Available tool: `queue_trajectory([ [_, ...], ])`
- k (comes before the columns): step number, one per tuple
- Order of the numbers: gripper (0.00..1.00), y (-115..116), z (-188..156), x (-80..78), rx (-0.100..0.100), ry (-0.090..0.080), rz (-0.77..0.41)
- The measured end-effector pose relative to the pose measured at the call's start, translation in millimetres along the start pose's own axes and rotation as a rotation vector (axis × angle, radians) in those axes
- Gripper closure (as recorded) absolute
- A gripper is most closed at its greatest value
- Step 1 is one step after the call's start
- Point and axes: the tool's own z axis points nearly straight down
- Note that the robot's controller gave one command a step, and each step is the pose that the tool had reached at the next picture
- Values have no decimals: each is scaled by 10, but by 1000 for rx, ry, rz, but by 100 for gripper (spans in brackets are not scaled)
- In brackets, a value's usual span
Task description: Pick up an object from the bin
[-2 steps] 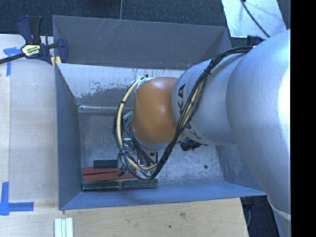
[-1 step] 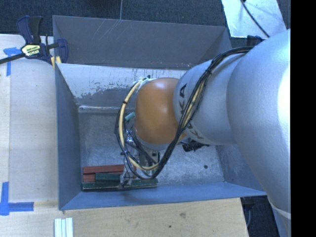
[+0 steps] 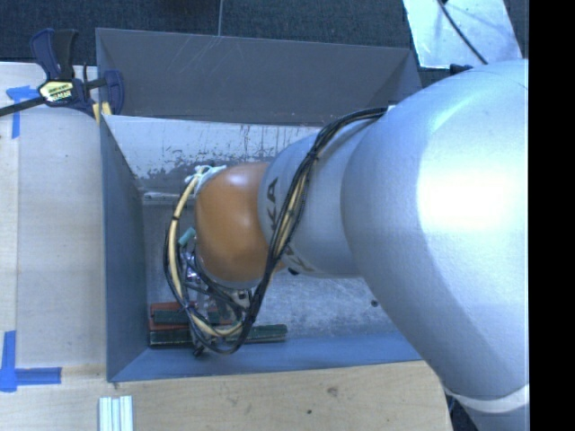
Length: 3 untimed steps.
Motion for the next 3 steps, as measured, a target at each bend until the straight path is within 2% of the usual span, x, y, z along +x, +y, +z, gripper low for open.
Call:
queue_trajectory([
  [1,0,223,-55,-36,-1,-10,-337],
  [2,100,213,-76,-66,-1,-18,-332],
  [3,100,43,-53,-28,-8,-20,-243],
])
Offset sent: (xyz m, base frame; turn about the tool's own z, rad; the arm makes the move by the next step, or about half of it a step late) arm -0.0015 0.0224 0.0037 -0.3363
